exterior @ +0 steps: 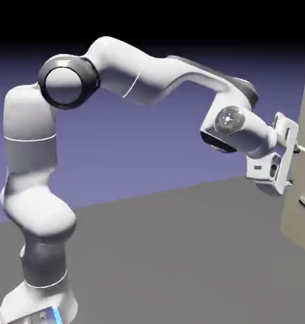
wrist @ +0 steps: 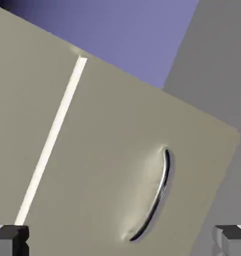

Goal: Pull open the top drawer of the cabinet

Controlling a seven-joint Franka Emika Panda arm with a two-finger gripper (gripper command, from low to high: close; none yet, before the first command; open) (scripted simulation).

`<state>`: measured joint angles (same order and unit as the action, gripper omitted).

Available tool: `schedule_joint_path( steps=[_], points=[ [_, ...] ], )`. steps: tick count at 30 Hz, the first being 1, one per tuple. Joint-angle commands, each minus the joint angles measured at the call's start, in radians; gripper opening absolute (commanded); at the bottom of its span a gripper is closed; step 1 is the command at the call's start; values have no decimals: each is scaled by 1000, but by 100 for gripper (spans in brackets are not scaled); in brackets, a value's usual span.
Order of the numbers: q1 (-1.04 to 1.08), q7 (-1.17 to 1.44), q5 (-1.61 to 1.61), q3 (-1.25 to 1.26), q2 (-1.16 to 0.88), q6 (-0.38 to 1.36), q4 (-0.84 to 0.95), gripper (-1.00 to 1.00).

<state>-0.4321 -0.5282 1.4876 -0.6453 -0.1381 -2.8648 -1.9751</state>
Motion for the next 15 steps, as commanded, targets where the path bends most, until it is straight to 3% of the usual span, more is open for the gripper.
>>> schedule_joint_path(
  steps=[1,15],
  points=[
    [-12,6,44,-19,-21,5,24,0],
    [-184,93,652,-283,-311,76,366,0]
  ],
)
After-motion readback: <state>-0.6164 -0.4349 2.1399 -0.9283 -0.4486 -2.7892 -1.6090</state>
